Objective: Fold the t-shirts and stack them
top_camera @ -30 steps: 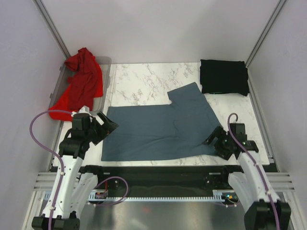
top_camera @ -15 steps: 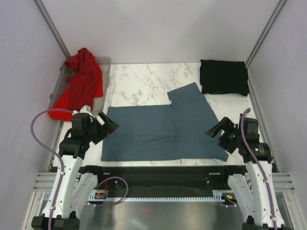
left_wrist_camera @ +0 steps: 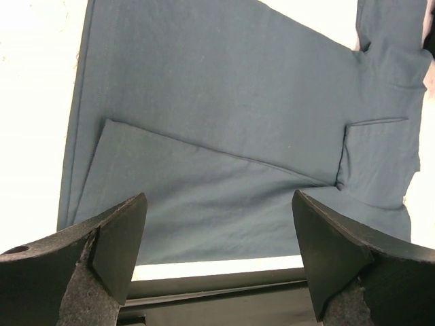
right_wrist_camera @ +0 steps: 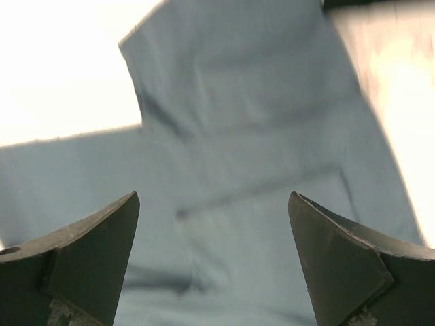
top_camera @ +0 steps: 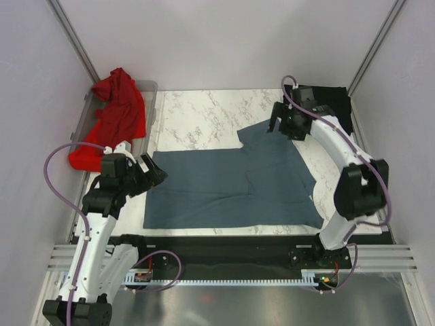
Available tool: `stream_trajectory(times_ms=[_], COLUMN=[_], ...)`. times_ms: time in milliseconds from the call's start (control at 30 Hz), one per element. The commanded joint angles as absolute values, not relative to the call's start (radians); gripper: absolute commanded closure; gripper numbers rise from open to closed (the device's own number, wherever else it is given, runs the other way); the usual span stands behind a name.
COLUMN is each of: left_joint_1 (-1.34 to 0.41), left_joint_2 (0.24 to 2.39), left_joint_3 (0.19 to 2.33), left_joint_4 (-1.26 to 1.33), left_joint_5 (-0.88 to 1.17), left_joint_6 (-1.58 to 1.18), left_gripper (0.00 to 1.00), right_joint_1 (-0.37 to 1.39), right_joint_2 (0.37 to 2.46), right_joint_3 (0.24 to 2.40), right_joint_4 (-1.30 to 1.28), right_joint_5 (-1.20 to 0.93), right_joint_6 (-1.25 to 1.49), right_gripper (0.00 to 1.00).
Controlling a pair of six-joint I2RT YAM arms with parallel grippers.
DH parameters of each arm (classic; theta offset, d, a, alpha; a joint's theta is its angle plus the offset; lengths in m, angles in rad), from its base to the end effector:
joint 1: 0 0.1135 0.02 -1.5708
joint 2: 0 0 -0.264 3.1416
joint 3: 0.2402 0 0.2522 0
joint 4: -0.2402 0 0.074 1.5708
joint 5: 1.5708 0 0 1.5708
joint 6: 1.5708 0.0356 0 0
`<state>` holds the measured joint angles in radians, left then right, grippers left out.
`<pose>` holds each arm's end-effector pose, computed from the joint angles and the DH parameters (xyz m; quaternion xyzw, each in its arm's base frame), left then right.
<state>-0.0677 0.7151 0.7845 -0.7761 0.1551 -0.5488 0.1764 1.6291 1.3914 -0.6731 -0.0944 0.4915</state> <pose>0.1432 -0.0152 0.2926 -0.1842 0.8870 -0.1937 0.3765 0.3486 0.0655 0.2912 0.1332 0.9357 0.1483 0.2912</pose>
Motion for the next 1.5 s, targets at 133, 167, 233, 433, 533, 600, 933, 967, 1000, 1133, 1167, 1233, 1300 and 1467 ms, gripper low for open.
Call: stream_trajectory(times_ms=[133,167,233,433,533,600,933,967,1000,1133,1167,1233,1300,1467], left_joint_1=[-0.064,-0.064,-0.064,-0.064,-0.066,-0.064,-0.066,-0.066,-0.066,-0.066,-0.066,-0.066,-0.066,-0.066], left_joint_2=[0.712,0.707,0.706,0.701,0.689,0.687,0.692,0.693,0.693,0.690,0.690,0.692,0.701,0.785], left_joint_3=[0.785,0.784,0.781,0.781,0.779,0.778,0.775,0.773,0.775,0.772,0.773,0.772,0.772,0.788], left_joint_4=[-0.736,-0.732,-0.730,-0.729,-0.726,-0.726,-0.723,-0.721,-0.721,-0.723,-0.721,-0.721,-0.721,-0.674], left_joint_5=[0.152,0.153,0.152,0.158,0.158,0.156,0.161,0.160,0.160,0.161,0.158,0.160,0.158,0.120], left_joint_6=[-0.492,-0.494,-0.495,-0.494,-0.495,-0.497,-0.499,-0.499,-0.500,-0.499,-0.500,-0.499,-0.499,-0.473], left_gripper=[0.10,0.10,0.10,0.09,0.08,0.08,0.09,0.09,0.09,0.09,0.09,0.09,0.09,0.09], right_joint_1=[0.204,0.207,0.210,0.210,0.210,0.210,0.210,0.210,0.210,0.213,0.212,0.216,0.218,0.219], right_joint_2=[2.056,2.087,2.156,2.428,2.512,2.549,2.542,2.539,2.531,2.507,2.505,2.502,2.490,2.363], right_joint_3=[1.810,1.869,1.939,2.226,2.305,2.325,2.220,2.201,2.189,2.132,2.131,2.129,2.131,2.051], right_joint_4=[-0.614,-0.600,-0.578,-0.586,-0.578,-0.569,-0.520,-0.519,-0.508,-0.483,-0.483,-0.483,-0.482,-0.491], right_joint_5=[0.117,0.121,0.133,0.166,0.187,0.216,0.290,0.285,0.275,0.238,0.227,0.212,0.204,0.183], right_joint_6=[0.382,0.379,0.373,0.370,0.362,0.354,0.322,0.328,0.333,0.348,0.351,0.351,0.350,0.364], right_gripper=[0.02,0.02,0.03,0.06,0.08,0.09,0.20,0.26,0.30,0.65,0.71,0.84,1.00,1.00])
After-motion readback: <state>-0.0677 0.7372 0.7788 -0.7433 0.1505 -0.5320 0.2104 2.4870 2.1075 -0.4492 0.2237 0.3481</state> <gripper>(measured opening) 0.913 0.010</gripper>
